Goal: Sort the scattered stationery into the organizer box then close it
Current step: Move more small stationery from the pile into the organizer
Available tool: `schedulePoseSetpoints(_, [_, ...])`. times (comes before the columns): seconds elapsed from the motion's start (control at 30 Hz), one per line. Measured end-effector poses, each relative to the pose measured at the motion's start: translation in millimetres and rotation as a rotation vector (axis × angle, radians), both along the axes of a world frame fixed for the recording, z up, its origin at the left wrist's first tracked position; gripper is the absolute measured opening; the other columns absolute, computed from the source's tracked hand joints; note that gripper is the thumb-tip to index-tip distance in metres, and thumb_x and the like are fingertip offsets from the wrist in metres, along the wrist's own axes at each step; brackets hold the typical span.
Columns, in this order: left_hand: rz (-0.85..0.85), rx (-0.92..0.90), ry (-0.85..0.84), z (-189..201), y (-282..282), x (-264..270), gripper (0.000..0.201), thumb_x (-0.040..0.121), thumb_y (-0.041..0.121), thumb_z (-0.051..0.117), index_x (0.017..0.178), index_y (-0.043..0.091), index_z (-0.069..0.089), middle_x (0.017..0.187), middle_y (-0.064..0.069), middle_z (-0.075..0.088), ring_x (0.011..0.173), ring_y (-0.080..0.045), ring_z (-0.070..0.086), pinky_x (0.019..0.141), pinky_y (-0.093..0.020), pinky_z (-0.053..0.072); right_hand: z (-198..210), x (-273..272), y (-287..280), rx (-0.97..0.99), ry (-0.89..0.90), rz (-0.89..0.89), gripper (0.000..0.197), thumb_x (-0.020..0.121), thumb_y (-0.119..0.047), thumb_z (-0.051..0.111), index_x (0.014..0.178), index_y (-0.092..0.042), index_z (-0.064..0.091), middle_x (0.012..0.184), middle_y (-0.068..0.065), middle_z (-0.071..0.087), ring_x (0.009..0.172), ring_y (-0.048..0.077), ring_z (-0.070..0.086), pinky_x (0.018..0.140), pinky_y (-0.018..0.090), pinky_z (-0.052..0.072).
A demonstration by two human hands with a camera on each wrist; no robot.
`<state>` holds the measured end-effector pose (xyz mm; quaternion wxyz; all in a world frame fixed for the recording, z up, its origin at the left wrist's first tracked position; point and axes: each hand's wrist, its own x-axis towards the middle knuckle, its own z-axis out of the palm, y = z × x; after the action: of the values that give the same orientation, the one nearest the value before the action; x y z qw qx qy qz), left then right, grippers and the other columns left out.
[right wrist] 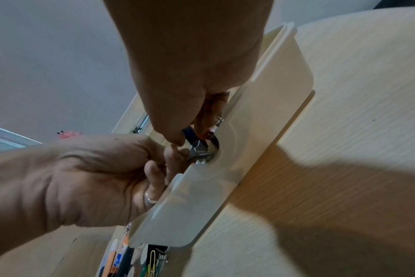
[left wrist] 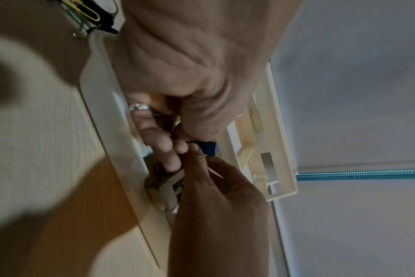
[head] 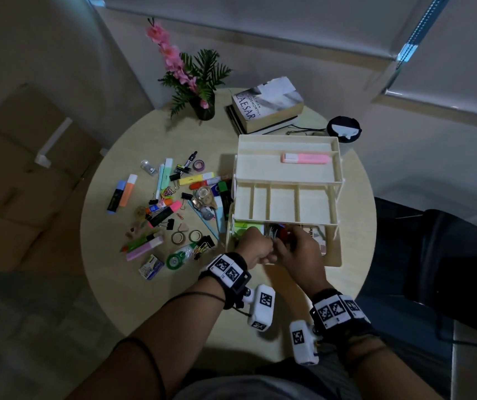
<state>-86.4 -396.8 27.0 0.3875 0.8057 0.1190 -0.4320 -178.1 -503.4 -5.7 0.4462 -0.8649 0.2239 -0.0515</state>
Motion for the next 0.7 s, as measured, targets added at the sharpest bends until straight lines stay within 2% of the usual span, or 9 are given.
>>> schedulePoseSetpoints(0.1, [-0.105, 0.064, -0.051, 5, -2, 2, 0.016, 0.101, 0.008, 0.055, 0.096, -0.003, 0.065, 0.059, -0.01, 0.064, 0.033, -0.01, 0.052, 0.035, -0.017, 0.036, 0, 0, -2, 0.008, -0.023, -0.007, 0.025, 0.096, -0.038, 0.07, 0.114, -0.021, 0.07, 0.096, -0.004, 0.073, 0.085, 0.012, 0.066, 0.073, 0.031, 0.053])
schedulePoseSetpoints(0.2, [-0.188, 0.137, -0.132, 3, -4, 3, 0.019, 0.098, 0.015, 0.061, 0.088, 0.001, 0.068, 0.056, -0.006, 0.066, 0.044, -0.015, 0.059, 0.046, -0.022, 0.045, 0, 2, -2, 0.004, -0.026, -0.02, 0.024, 0.096, -0.037, 0.071, 0.111, -0.019, 0.072, 0.095, -0.003, 0.075, 0.084, 0.013, 0.067, 0.074, 0.031, 0.055])
schedulePoseSetpoints(0.27, [-0.17, 0.126, -0.153, -2, -5, 1, 0.021, 0.098, 0.019, 0.063, 0.085, 0.003, 0.068, 0.061, -0.006, 0.068, 0.054, -0.019, 0.064, 0.052, -0.026, 0.049, -1, 4, -4, 0.029, -0.02, -0.043, 0.023, 0.095, -0.033, 0.074, 0.112, -0.017, 0.073, 0.093, -0.003, 0.075, 0.08, 0.009, 0.067, 0.073, 0.019, 0.052])
schedulePoseSetpoints(0.33, [-0.121, 0.077, -0.146, -6, -5, -1, 0.021, 0.098, 0.021, 0.063, 0.093, 0.001, 0.068, 0.069, -0.007, 0.068, 0.06, -0.021, 0.067, 0.052, -0.026, 0.048, -1, 6, -7, 0.043, -0.013, -0.088, 0.022, 0.093, -0.027, 0.078, 0.112, -0.015, 0.076, 0.084, -0.007, 0.071, 0.074, -0.003, 0.063, 0.069, 0.006, 0.046])
schedulePoseSetpoints(0.37, [-0.108, 0.053, -0.146, -9, -5, -2, 0.021, 0.098, 0.021, 0.063, 0.095, 0.001, 0.069, 0.072, -0.008, 0.068, 0.064, -0.024, 0.068, 0.053, -0.027, 0.048, -2, 6, -9, 0.059, -0.011, -0.105, 0.021, 0.092, -0.026, 0.08, 0.11, -0.015, 0.078, 0.082, -0.01, 0.071, 0.074, -0.006, 0.063, 0.069, 0.008, 0.049])
schedulePoseSetpoints(0.4, [-0.106, 0.03, -0.149, -10, -4, -2, 0.021, 0.098, 0.021, 0.062, 0.094, 0.002, 0.068, 0.074, -0.009, 0.067, 0.067, -0.027, 0.069, 0.055, -0.028, 0.048, -4, 7, -10, 0.079, -0.008, -0.113, 0.019, 0.091, -0.027, 0.08, 0.108, -0.018, 0.079, 0.081, -0.013, 0.071, 0.075, -0.006, 0.065, 0.071, 0.017, 0.055])
schedulePoseSetpoints(0.47, [-0.119, -0.018, -0.163, -13, 0, -3, 0.022, 0.099, 0.02, 0.061, 0.081, 0.007, 0.063, 0.071, -0.009, 0.064, 0.068, -0.03, 0.067, 0.059, -0.031, 0.048, -8, 8, -12, 0.093, 0.017, -0.113, 0.013, 0.09, -0.031, 0.082, 0.099, -0.023, 0.08, 0.08, -0.014, 0.074, 0.075, 0.001, 0.07, 0.071, 0.033, 0.06])
schedulePoseSetpoints(0.57, [-0.172, -0.093, -0.178, -15, 11, -3, 0.033, 0.102, 0.018, 0.059, 0.07, 0.011, 0.057, 0.067, -0.01, 0.063, 0.061, -0.027, 0.063, 0.062, -0.033, 0.05, -10, 12, -13, 0.027, 0.037, -0.097, 0.012, 0.087, -0.031, 0.083, 0.094, -0.022, 0.081, 0.076, -0.013, 0.073, 0.072, 0.005, 0.07, 0.068, 0.032, 0.059])
schedulePoseSetpoints(0.7, [-0.146, -0.194, -0.168, -16, 23, 1, 0.023, 0.105, 0.015, 0.051, 0.091, 0.006, 0.066, 0.074, -0.008, 0.063, 0.058, -0.022, 0.061, 0.061, -0.03, 0.052, -3, 13, -5, -0.053, 0.064, -0.025, 0.009, 0.087, -0.03, 0.078, 0.088, -0.021, 0.079, 0.071, -0.01, 0.071, 0.068, 0.009, 0.068, 0.06, 0.029, 0.052])
